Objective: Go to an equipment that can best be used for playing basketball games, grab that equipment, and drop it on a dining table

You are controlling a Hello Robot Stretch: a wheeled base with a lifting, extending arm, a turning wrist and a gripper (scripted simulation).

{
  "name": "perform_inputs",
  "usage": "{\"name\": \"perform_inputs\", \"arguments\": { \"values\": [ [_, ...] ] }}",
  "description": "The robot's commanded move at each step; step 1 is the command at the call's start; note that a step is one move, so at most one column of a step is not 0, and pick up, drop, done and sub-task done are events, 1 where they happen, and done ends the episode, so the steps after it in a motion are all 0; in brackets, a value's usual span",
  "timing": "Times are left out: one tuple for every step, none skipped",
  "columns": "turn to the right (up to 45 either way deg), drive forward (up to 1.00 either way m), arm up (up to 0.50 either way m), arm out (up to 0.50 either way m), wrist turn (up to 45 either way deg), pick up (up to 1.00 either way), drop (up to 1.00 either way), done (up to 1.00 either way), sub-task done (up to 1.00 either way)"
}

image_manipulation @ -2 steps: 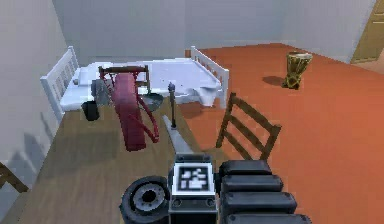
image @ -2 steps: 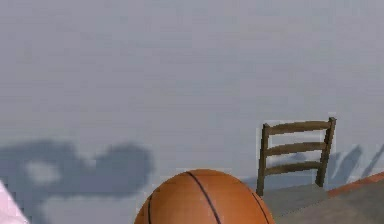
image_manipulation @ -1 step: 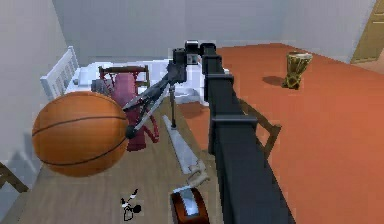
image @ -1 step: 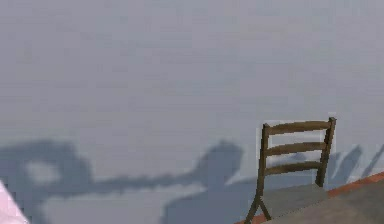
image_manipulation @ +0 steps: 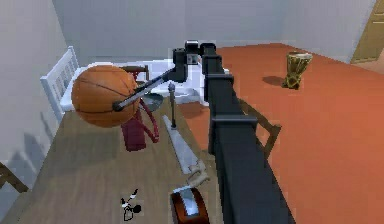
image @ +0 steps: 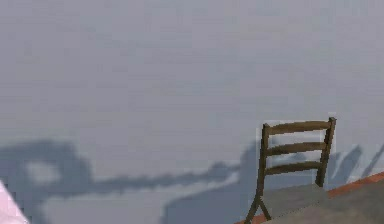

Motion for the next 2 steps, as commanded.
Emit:
{"name": "perform_inputs", "arguments": {
  "values": [
    [0.0,0.00,0.00,0.00,12.0,0.00,0.00,0.00,0.00],
    [0.0,0.00,-0.04,0.00,0.0,0.00,0.00,0.00,0.00]
  ]
}}
